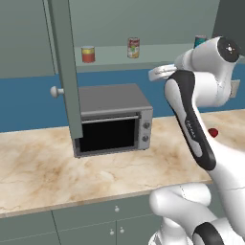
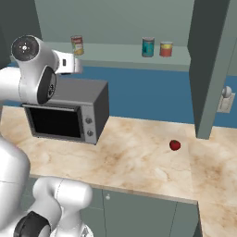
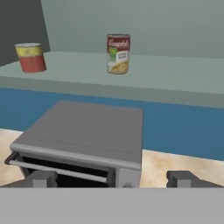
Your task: Stack two cans on top of the other two cans in the cabinet.
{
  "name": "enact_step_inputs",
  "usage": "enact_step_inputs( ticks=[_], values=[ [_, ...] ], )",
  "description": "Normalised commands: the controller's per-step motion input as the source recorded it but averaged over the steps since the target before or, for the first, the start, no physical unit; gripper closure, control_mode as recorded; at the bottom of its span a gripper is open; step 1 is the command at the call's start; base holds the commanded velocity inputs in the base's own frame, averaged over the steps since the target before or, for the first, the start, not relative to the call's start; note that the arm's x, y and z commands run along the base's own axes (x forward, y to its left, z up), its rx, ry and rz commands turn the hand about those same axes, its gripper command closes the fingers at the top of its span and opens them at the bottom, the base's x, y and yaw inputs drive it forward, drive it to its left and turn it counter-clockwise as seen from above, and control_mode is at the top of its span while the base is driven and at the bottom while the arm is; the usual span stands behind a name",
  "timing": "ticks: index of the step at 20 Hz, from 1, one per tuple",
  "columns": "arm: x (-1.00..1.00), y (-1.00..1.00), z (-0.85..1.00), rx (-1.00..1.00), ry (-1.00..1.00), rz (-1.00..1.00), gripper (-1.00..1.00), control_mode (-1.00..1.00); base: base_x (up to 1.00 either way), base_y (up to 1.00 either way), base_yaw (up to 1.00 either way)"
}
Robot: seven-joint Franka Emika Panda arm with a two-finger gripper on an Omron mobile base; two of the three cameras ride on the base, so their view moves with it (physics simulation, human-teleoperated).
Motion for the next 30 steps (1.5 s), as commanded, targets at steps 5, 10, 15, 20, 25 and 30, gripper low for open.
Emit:
enact_step_inputs(
  ticks=[5, 10, 15, 20, 25, 30],
  values=[
    [0.19, 0.07, 0.22, 0.00, -0.09, 0.00, -1.00, -1.00, 0.00, 0.00, 0.00],
    [0.32, 0.15, 0.17, 0.00, -0.01, 0.00, -1.00, -1.00, 0.00, 0.00, 0.00],
    [0.33, 0.14, 0.04, 0.04, 0.01, 0.00, -1.00, -1.00, 0.00, 0.00, 0.00],
    [0.40, 0.02, 0.00, 0.04, 0.00, 0.00, -1.00, -1.00, 0.00, 0.00, 0.00],
    [0.39, 0.00, 0.00, 0.01, 0.00, 0.01, -1.00, -1.00, 0.00, 0.00, 0.00],
    [0.42, 0.01, 0.00, 0.00, 0.00, 0.01, -1.00, -1.00, 0.00, 0.00, 0.00]
  ],
)
